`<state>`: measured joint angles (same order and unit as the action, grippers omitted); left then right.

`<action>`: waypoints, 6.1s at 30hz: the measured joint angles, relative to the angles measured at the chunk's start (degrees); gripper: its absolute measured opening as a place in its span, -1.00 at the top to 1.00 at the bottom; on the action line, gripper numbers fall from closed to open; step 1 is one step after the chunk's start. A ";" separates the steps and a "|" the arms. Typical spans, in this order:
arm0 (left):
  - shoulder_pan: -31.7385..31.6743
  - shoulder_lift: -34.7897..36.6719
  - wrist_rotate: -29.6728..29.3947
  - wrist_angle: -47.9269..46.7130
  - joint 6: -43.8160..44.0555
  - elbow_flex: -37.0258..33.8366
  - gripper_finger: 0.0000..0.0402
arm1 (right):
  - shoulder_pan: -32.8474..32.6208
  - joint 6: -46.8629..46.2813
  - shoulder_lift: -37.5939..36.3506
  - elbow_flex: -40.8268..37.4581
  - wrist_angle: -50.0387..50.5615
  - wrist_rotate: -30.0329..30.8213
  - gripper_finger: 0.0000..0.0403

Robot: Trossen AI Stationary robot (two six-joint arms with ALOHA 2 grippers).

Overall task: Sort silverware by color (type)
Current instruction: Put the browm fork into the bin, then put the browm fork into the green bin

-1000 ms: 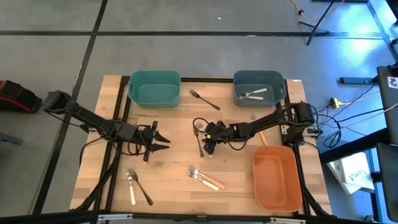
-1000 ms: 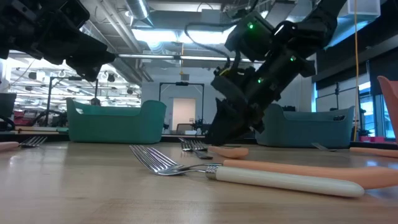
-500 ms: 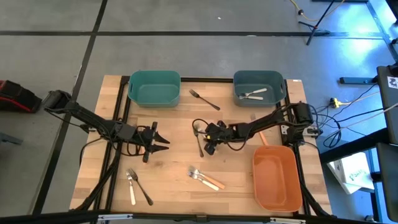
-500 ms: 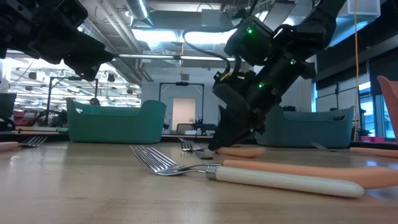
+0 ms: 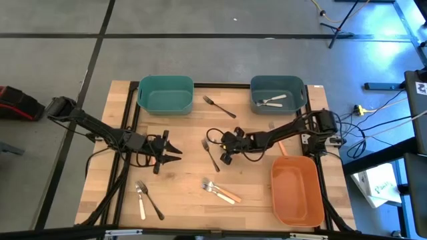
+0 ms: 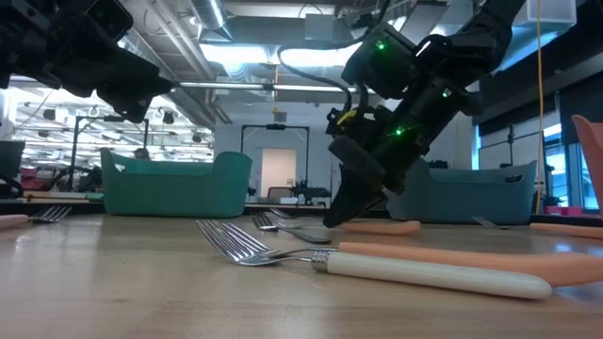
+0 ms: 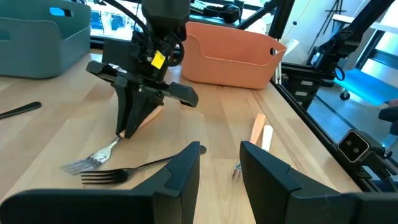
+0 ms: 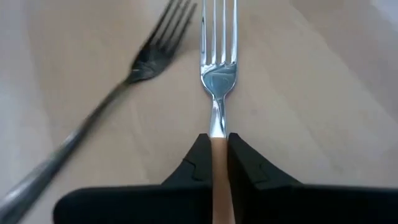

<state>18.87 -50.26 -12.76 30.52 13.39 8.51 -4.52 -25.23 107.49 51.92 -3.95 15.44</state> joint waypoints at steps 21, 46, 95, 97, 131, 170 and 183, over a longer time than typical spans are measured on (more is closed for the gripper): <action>0.00 0.00 -4.74 -0.07 -0.02 -0.04 0.45 | 0.03 -1.94 -2.10 -0.11 1.68 -1.00 0.31; -1.10 0.02 -9.24 -1.04 1.25 -0.04 0.45 | 0.52 16.91 -0.05 0.12 -3.47 5.01 0.85; -11.26 -19.22 -20.52 30.27 7.02 -0.07 0.08 | -1.52 34.43 5.72 5.51 -41.76 11.08 0.94; -11.28 -19.75 -20.87 30.86 7.02 -0.07 0.08 | -1.52 34.44 5.72 5.80 -41.25 10.86 0.95; -14.86 -19.91 -14.94 33.22 -5.08 0.01 0.98 | -1.87 29.57 4.28 6.23 -38.36 9.26 0.60; -15.90 -19.71 -14.53 32.09 -5.55 0.00 0.99 | 28.22 5.23 -36.11 2.69 46.15 11.20 0.32; -27.68 -4.66 -28.66 20.35 -20.69 3.84 0.99 | 33.08 4.98 -36.09 2.69 49.14 10.50 0.32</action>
<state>-8.81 -54.92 -41.42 50.87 -7.30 12.35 28.56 -20.25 71.40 54.61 45.19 25.93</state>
